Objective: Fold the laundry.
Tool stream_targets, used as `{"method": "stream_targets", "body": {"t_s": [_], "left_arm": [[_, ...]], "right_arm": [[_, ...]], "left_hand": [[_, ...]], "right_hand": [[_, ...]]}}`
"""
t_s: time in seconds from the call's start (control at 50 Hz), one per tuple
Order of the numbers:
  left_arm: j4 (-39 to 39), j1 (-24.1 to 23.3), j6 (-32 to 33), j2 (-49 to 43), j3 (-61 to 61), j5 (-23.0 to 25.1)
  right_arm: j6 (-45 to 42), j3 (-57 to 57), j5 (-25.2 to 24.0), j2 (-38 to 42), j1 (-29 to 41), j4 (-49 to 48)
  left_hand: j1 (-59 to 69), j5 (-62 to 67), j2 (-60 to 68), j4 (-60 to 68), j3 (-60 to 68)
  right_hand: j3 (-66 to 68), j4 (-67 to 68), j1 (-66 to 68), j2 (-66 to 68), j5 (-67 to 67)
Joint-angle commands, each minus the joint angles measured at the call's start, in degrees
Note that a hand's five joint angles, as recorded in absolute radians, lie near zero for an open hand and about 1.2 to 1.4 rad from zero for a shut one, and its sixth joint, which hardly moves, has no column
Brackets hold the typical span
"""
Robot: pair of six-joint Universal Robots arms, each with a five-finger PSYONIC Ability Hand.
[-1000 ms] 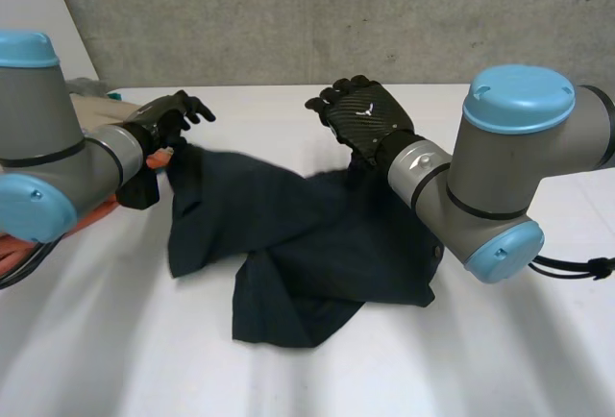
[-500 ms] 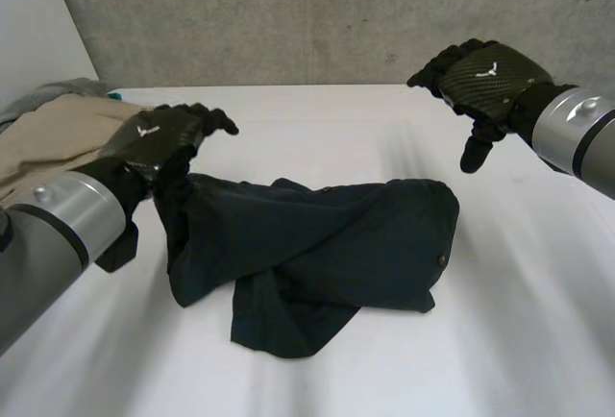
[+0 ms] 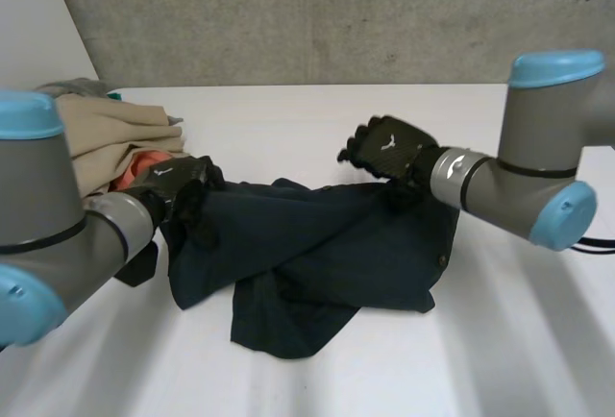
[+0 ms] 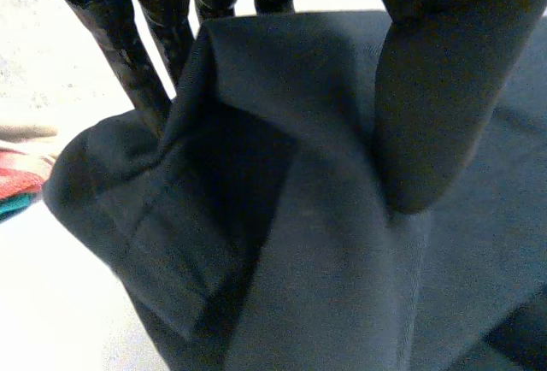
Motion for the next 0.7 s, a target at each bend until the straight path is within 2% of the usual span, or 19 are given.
{"method": "stream_targets", "body": {"t_s": [0.02,0.04,0.12,0.14,0.2,0.22,0.26,0.3,0.38,0.42,0.54,0.7], "left_arm": [[-0.99,0.7,2.14,-8.96,13.09,-0.87],[-1.25,0.7,2.5,-9.75,15.37,-1.22],[-1.69,0.97,3.12,-11.43,26.8,-3.16],[-1.34,1.05,2.94,-10.9,30.82,-3.68],[1.28,1.05,2.5,-9.06,35.42,-3.95],[4.86,1.05,1.8,-7.23,36.74,-3.87],[9.71,1.05,0.66,-5.11,36.93,-3.78],[17.88,1.05,-1.36,-2.21,35.88,-3.25],[25.2,0.88,-3.56,1.57,31.32,-1.23],[24.76,0.79,-3.91,2.54,29.03,0.26],[20.81,-0.17,-3.3,2.9,14.01,5.01],[19.31,-3.07,1.88,0.18,-4.19,8.44]], "right_arm": [[-0.97,-5.3,3.18,5.54,1.71,-2.84],[-0.62,-6.45,3.88,5.89,1.89,-4.42],[3.15,-10.58,9.33,5.46,2.51,-16.01],[5.69,-11.54,11.6,4.24,2.77,-22.04],[10.18,-11.47,15.56,0.98,2.77,-32.26],[13.16,-10.6,17.75,-1.47,2.6,-38.47],[15.99,-9.36,19.44,-3.85,2.42,-44.05],[18.89,-6.47,19.89,-7.28,1.72,-48.9],[19.51,-1.37,17.69,-11.24,0.58,-47.6],[19.34,1.44,16.64,-12.47,0.31,-45.23],[14.87,18.02,12.07,-17.21,-1.0,-29.08],[2.3,37.03,12.06,-21.26,-1.97,-12.54]], "left_hand": [[40.29,41.82,41.54,41.87,41.48],[44.84,46.37,46.09,46.42,46.03],[44.88,46.42,46.14,46.47,46.07],[44.88,46.42,46.14,46.47,46.07],[44.88,46.42,46.14,46.47,46.07],[44.88,46.42,46.14,46.47,46.07],[44.88,46.42,46.14,46.47,46.07],[44.88,46.42,46.14,46.47,46.07],[44.88,46.42,46.14,46.47,46.07],[44.88,46.42,46.14,46.47,46.07],[44.88,46.42,46.14,46.47,46.07],[44.88,46.42,46.14,46.47,46.07]], "right_hand": [[59.88,60.05,60.05,60.05,59.63],[60.0,60.17,60.18,60.18,59.75],[60.0,60.17,60.18,60.18,59.75],[60.0,60.17,60.18,60.18,59.75],[60.0,60.17,60.18,60.18,59.75],[60.0,60.17,60.18,60.18,59.75],[60.0,60.17,60.18,60.18,59.75],[60.0,60.17,60.18,60.18,59.75],[60.0,60.17,60.18,60.18,59.75],[60.0,60.17,60.18,60.18,59.75],[60.0,60.17,60.18,60.18,59.75],[60.0,60.17,60.18,60.18,59.75]]}}
